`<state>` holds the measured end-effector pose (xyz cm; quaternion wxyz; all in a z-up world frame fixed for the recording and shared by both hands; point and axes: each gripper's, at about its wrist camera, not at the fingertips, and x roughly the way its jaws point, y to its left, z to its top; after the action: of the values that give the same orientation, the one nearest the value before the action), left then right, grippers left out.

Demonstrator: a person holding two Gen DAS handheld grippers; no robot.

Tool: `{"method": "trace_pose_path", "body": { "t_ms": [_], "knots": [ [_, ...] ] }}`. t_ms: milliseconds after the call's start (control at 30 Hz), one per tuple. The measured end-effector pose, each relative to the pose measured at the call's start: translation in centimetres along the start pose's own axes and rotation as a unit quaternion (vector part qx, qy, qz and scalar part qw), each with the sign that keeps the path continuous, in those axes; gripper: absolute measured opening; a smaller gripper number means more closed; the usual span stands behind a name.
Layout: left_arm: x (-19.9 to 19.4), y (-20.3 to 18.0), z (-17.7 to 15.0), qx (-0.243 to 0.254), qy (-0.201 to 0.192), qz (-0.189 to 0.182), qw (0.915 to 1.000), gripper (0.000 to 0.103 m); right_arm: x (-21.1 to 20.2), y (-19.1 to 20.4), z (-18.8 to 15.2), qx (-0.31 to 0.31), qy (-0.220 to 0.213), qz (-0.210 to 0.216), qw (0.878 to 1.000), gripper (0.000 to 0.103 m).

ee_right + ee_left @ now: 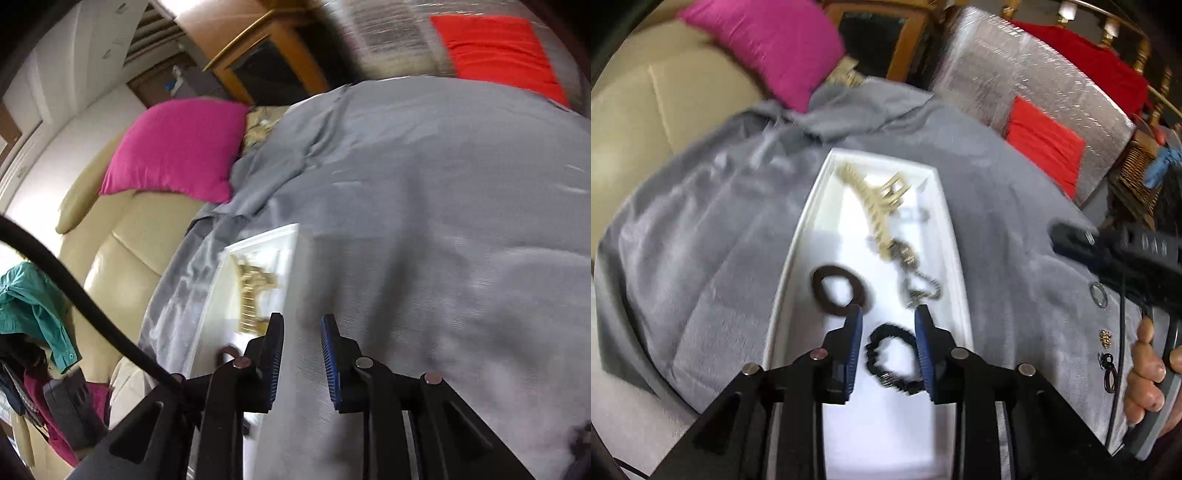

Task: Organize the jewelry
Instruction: 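Carry the watch and scrunchie to the white tray and release both, then grasp the small black hair tie with the left tool while the right tool grasps the gold brooch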

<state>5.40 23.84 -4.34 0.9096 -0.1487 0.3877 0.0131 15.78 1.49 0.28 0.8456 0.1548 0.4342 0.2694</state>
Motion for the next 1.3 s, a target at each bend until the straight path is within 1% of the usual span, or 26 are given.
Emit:
{"method": "trace_pose_path", "body": {
  "t_ms": [133,200,267,300,333,367,400,433,500,567,667,767,867,1000,1133,1167,1233,1267,1300],
  "knots": [
    [-1.5,-3.0,-0.2,0.048,-0.037,-0.011,0.9981,0.035,-5.9,-5.6,-1.5,0.024,-0.015,-0.024,0.999,0.023],
    [-1.9,-4.8,-0.4,0.076,-0.052,-0.012,0.9957,0.040,-9.0,-9.1,-2.4,0.049,-0.026,-0.035,0.998,0.023],
    [-2.1,-6.7,-0.7,0.097,-0.060,-0.020,0.9933,0.044,-11.8,-12.2,-2.9,0.072,-0.042,-0.049,0.995,0.023],
    [-2.0,-7.6,-0.8,0.104,-0.060,-0.029,0.9924,0.044,-12.9,-13.5,-3.1,0.084,-0.049,-0.052,0.994,0.024],
    [-1.9,-8.7,-0.9,0.111,-0.059,-0.039,0.9913,0.044,-14.1,-15.0,-3.5,0.101,-0.056,-0.054,0.992,0.028],
    [-1.6,-9.9,-1.0,0.121,-0.057,-0.049,0.9899,0.044,-15.1,-16.4,-3.9,0.118,-0.062,-0.055,0.990,0.038],
    [-1.6,-10.8,-1.2,0.127,-0.056,-0.053,0.9890,0.045,-16.3,-18.1,-4.5,0.137,-0.073,-0.059,0.986,0.044],
    [-1.3,-11.9,-1.5,0.137,-0.053,-0.059,0.9873,0.045,-17.0,-19.1,-4.9,0.148,-0.084,-0.062,0.984,0.056],
    [-0.8,-14.1,-2.0,0.157,-0.047,-0.071,0.9839,0.045,-17.9,-20.9,-5.9,0.167,-0.098,-0.061,0.979,0.058],
    [-0.4,-16.4,-2.8,0.178,-0.039,-0.086,0.9796,0.045,-18.1,-22.6,-6.8,0.188,-0.092,-0.056,0.976,0.058],
    [0.4,-19.7,-4.0,0.205,-0.023,-0.116,0.9714,0.045,-18.1,-23.7,-7.0,0.195,-0.087,-0.068,0.975,0.057],
    [1.1,-22.8,-5.1,0.228,0.001,-0.157,0.9610,0.045,-18.6,-24.8,-7.2,0.206,-0.089,-0.056,0.973,0.057],
    [2.0,-25.7,-6.4,0.254,0.026,-0.180,0.9499,0.045,-19.1,-25.7,-7.4,0.210,-0.089,-0.048,0.973,0.057],
    [3.7,-27.5,-7.1,0.262,0.057,-0.202,0.9421,0.045,-19.3,-26.6,-7.9,0.214,-0.082,-0.049,0.972,0.057],
    [4.9,-29.3,-8.0,0.268,0.086,-0.233,0.9308,0.045,-19.3,-27.4,-8.3,0.218,-0.070,-0.049,0.972,0.058],
    [5.2,-29.8,-8.3,0.270,0.093,-0.238,0.9283,0.043,-19.3,-27.5,-8.4,0.219,-0.069,-0.046,0.972,0.058],
    [5.7,-30.4,-8.5,0.273,0.101,-0.242,0.9257,0.038,-19.3,-27.5,-8.5,0.216,-0.064,-0.042,0.973,0.057],
    [5.9,-30.5,-8.6,0.274,0.104,-0.241,0.9252,0.029,-19.3,-27.4,-8.5,0.213,-0.063,-0.043,0.974,0.057],
    [6.3,-30.8,-8.7,0.275,0.109,-0.242,0.9241,0.018,-19.3,-27.3,-8.5,0.210,-0.063,-0.044,0.975,0.057]
  ]
}}
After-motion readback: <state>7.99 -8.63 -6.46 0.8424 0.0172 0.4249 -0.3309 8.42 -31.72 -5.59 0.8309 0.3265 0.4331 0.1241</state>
